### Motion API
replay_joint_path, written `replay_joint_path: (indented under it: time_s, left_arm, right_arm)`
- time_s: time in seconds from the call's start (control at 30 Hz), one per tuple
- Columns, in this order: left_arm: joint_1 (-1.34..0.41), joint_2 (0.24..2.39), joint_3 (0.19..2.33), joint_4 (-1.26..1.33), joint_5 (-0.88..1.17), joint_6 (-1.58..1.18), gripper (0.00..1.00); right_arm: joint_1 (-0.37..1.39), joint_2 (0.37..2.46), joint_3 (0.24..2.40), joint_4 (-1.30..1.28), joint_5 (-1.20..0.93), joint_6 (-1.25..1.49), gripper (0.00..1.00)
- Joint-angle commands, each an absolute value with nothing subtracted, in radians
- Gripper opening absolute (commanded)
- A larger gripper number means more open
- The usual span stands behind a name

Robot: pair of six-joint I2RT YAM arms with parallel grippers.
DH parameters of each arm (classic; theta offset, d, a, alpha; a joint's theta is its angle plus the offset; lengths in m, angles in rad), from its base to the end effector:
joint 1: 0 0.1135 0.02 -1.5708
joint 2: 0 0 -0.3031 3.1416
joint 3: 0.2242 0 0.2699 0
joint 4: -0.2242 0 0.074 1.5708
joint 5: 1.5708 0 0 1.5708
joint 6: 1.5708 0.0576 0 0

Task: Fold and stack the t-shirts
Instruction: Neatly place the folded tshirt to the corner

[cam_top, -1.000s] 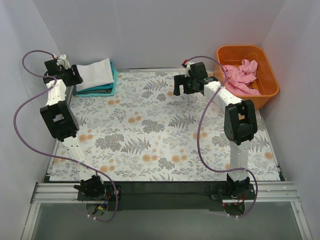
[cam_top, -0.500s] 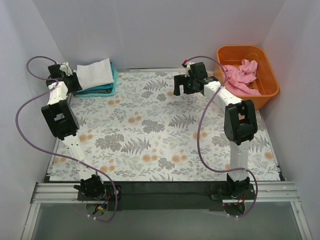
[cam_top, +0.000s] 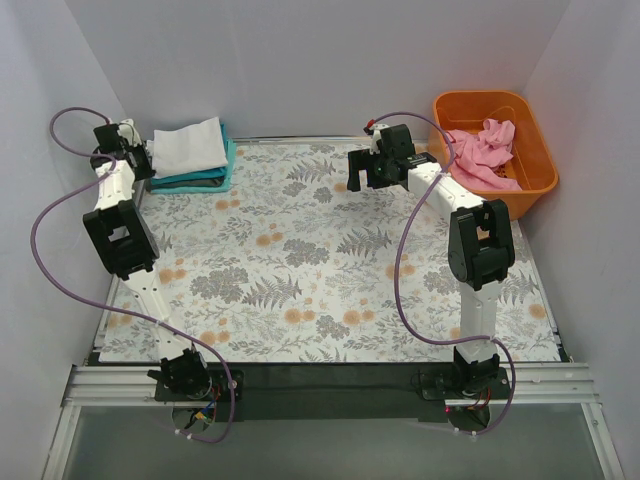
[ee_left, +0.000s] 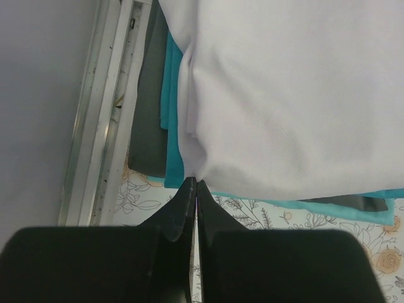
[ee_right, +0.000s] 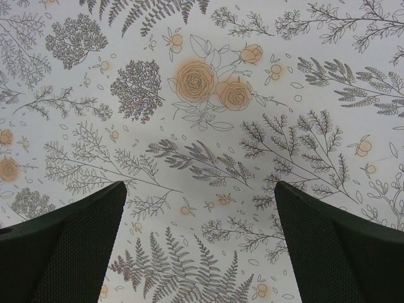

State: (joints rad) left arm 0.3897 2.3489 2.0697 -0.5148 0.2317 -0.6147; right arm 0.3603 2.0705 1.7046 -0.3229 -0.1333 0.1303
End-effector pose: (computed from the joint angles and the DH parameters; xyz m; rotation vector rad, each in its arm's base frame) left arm 0.5540 0.2132 0.2218 -1.0409 2.1298 -0.3826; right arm 0.4967 0.1953 0.2581 -0.3336 2.2609 0.4097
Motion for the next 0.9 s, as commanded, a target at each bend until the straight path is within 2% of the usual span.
replay_joint_path:
  time_s: [0.0,0.5,0.8,0.87]
  left_arm:
    - [0.399,2.329,2.134,-0.489,0.166,-0.591,0.0]
    - [0.413,2.345,2.109,-0.502,0.101,-0.496,0.0]
    - [0.414,2.384,2.174,-0.54,0.072,-0.469,0.0]
    - [0.414,2.373,2.158,-0.555,0.087,-0.462,0.11]
  right_arm:
    - [0.36,2.059,1.738,-0.327,-0.127,0.124,0.89]
    - [0.362,2.065,1.744,-0.33,-0.13,0.123,0.89]
    - [0.36,2.051,1.744,-0.342,-0.124,0.113,0.89]
    - [0.36,2.046,1.744,-0.345,-0.127,0.11,0.89]
